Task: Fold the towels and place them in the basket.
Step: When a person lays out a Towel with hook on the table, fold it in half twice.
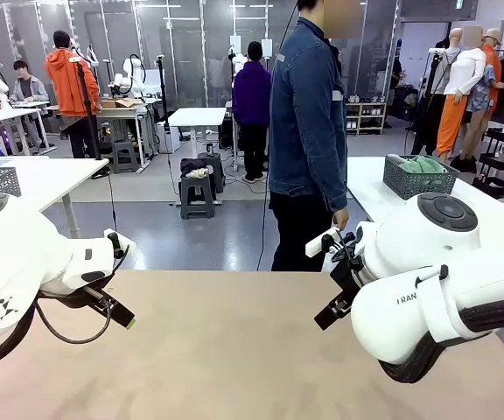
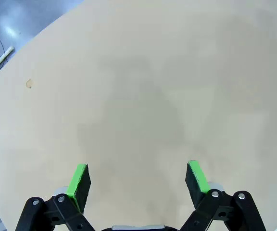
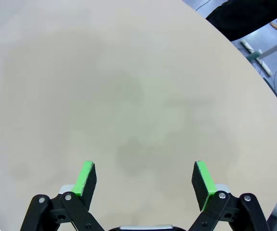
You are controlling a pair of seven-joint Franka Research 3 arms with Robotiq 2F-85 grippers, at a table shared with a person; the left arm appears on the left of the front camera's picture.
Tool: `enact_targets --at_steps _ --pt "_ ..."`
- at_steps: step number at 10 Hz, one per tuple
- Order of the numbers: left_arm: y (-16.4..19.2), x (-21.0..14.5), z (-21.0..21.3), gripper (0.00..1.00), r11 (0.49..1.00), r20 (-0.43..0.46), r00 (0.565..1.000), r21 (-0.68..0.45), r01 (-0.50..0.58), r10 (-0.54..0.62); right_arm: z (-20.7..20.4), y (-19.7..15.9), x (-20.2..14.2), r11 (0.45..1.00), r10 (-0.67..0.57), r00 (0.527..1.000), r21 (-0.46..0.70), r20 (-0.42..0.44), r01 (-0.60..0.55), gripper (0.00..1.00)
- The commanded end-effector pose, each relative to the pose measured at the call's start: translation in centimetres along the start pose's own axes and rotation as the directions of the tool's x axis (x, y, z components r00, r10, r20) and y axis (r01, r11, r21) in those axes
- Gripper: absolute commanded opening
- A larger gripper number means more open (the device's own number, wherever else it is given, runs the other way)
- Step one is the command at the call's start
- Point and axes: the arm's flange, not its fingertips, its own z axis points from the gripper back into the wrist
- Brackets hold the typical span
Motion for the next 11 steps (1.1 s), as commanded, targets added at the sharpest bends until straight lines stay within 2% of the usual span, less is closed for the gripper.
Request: enact_targets --at_steps 1,5,6,7,9,10,11 --pt "0.0 0.0 0.0 1.00 1.000 0.000 1.000 0.000 -0.001 0.001 0.0 0.0 0.0 1.000 -0.002 1.000 0.000 0.000 0.002 1.00" --pt "0.0 0.0 0.0 1.00 1.000 0.000 1.000 0.000 0.000 0.000 0.0 0.0 0.0 1.000 0.000 1.000 0.000 0.000 0.000 1.00" --pt "0.5 0.2 0.9 1.00 0.996 0.034 0.996 0.036 0.081 -0.082 0.7 -0.6 0.0 0.999 0.043 0.999 -0.006 0.005 -0.043 1.00" --pt "1.8 0.7 1.6 1.00 0.994 0.043 0.993 0.026 0.109 -0.110 1.5 -1.5 0.2 0.998 0.060 0.998 0.014 0.018 -0.060 1.00" --pt "5.8 2.0 3.3 1.00 0.986 0.098 0.981 0.019 0.166 -0.167 3.6 -4.7 0.9 0.993 0.108 0.993 0.042 0.042 -0.110 1.00" --pt "7.7 2.9 4.5 1.00 0.974 0.114 0.968 -0.014 0.226 -0.223 5.0 -7.0 1.5 0.985 0.152 0.987 0.073 0.049 -0.155 1.00" --pt "10.0 3.9 5.8 1.00 0.940 0.153 0.934 -0.066 0.336 -0.323 7.0 -10.0 2.1 0.960 0.256 0.964 0.096 0.069 -0.262 1.00"
